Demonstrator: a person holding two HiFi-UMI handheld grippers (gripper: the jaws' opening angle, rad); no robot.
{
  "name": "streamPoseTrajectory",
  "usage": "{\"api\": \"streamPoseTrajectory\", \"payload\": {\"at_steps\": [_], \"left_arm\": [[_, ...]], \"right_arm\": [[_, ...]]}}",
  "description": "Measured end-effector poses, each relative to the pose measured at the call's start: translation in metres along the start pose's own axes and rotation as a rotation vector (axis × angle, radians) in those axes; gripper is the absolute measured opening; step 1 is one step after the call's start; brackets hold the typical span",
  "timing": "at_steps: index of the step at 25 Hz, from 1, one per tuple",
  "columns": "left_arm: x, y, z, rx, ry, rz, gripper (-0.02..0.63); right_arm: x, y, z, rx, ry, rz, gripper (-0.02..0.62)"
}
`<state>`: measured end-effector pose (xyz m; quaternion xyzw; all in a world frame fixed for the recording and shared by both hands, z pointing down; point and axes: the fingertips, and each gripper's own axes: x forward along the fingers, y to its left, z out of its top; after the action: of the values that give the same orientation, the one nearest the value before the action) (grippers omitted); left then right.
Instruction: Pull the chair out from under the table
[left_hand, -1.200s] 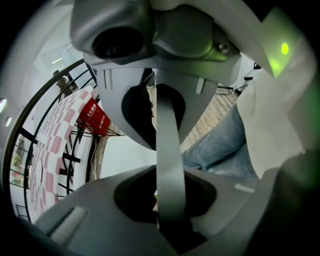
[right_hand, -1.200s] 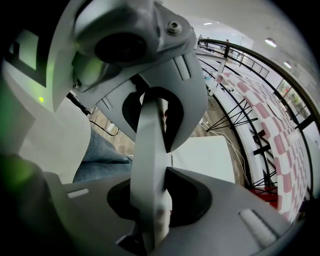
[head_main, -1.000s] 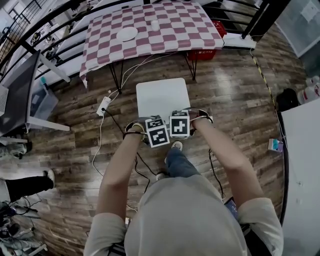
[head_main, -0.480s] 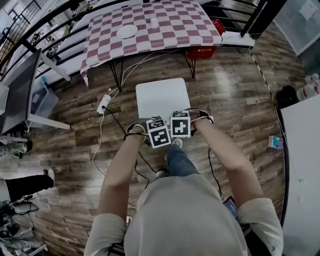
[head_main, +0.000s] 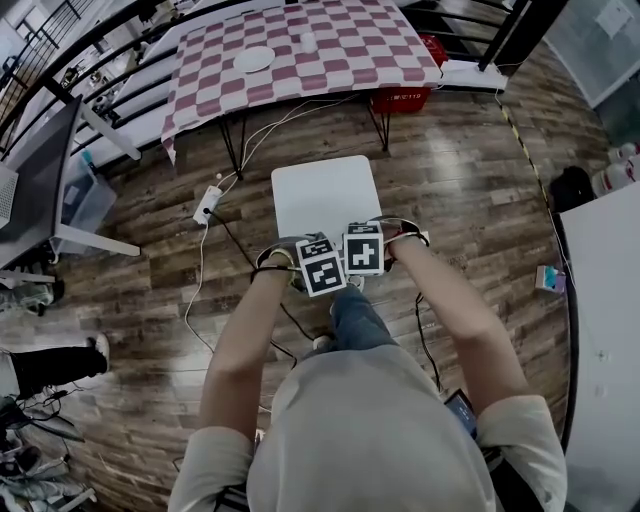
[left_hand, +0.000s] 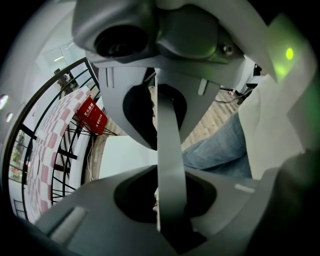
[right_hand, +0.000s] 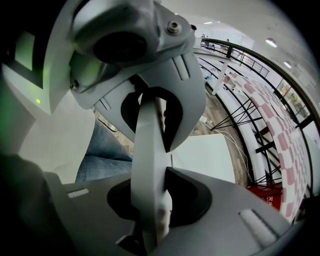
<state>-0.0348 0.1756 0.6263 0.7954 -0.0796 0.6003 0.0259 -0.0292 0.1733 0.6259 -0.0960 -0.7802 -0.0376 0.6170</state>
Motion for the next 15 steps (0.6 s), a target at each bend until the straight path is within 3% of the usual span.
{"api": "streamPoseTrajectory", "payload": {"at_steps": [15], "left_arm": [[0.0, -0.036, 0.001, 0.003, -0.002, -0.005, 0.079]], "right_arm": [[0.004, 0.036, 0.0, 0.013, -0.01, -0.005, 0.077]]}}
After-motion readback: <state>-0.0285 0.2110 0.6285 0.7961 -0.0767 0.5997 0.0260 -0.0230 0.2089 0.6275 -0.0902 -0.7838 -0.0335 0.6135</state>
